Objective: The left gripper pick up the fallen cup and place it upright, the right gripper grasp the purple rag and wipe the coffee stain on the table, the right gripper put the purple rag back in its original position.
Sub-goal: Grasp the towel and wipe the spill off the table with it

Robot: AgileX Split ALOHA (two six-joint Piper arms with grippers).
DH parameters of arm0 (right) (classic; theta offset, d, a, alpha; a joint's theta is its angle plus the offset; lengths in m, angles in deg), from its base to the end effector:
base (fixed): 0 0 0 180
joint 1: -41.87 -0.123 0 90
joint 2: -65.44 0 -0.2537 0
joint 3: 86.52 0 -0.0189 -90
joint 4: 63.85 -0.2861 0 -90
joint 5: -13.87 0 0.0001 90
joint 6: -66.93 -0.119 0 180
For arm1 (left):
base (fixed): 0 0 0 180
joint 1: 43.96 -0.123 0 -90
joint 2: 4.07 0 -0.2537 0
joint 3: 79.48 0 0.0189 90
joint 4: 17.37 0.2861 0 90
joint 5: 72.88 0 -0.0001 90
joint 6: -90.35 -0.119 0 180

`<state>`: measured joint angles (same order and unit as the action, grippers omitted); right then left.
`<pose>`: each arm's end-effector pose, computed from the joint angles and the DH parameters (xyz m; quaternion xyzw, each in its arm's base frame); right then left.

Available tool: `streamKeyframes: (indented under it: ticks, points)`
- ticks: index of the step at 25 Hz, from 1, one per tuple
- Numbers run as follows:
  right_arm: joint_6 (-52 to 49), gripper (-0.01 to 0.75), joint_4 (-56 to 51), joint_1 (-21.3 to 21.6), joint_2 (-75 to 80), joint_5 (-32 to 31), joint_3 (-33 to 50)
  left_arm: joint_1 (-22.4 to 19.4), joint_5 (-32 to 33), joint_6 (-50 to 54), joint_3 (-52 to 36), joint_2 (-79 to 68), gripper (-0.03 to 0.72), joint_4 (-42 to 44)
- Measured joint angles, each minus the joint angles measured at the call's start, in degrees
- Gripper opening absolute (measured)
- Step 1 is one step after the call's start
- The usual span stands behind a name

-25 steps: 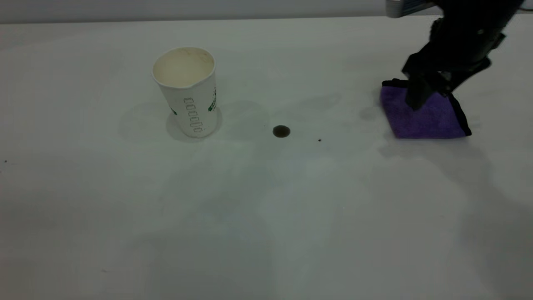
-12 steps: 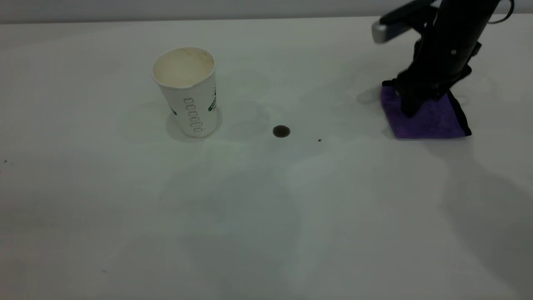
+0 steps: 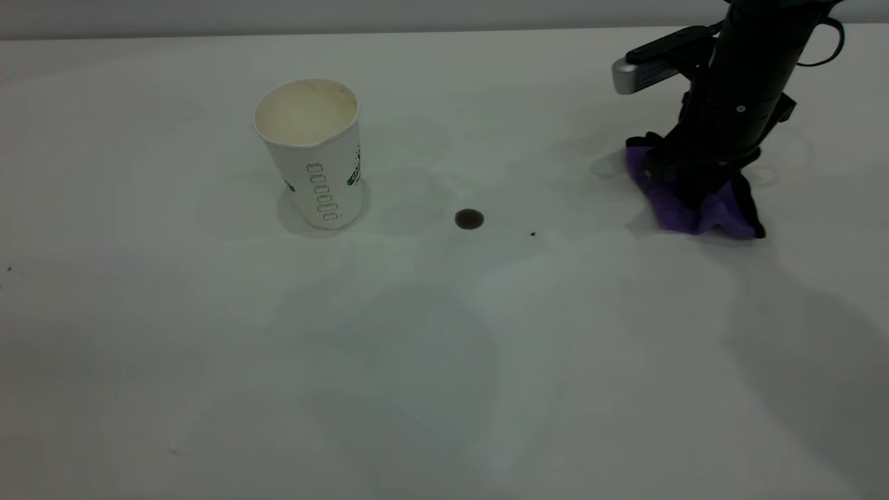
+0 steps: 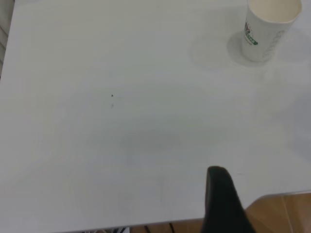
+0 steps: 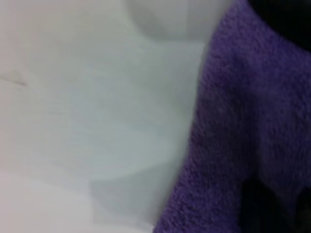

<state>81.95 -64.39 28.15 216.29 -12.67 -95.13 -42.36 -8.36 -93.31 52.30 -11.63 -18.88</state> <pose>0.4222 0.1036 -0.0848 -0.2431 0.9651 0.0014 0.0978 0.0770 -0.0050 0.2728 0.0408 0.8663 -0.0042 0.4978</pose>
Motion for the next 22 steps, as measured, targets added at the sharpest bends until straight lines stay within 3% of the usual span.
streamKeyframes:
  ticks: [11, 18, 22]
  points:
    - [7.86, 0.052, -14.5, -10.6, 2.14, 2.79, -4.51, 0.0, 0.0, 0.0, 0.0, 0.0, 0.475, 0.0]
    - [7.91, 0.052, -16.99, -13.79, 7.07, -4.14, -16.41, 0.0, 0.0, 0.0, 0.0, 0.0, 0.475, 0.0]
    - [7.91, 0.052, -19.29, -14.85, 8.4, -7.57, -19.26, 0.0, 0.0, 0.0, 0.0, 0.0, 0.475, 0.0]
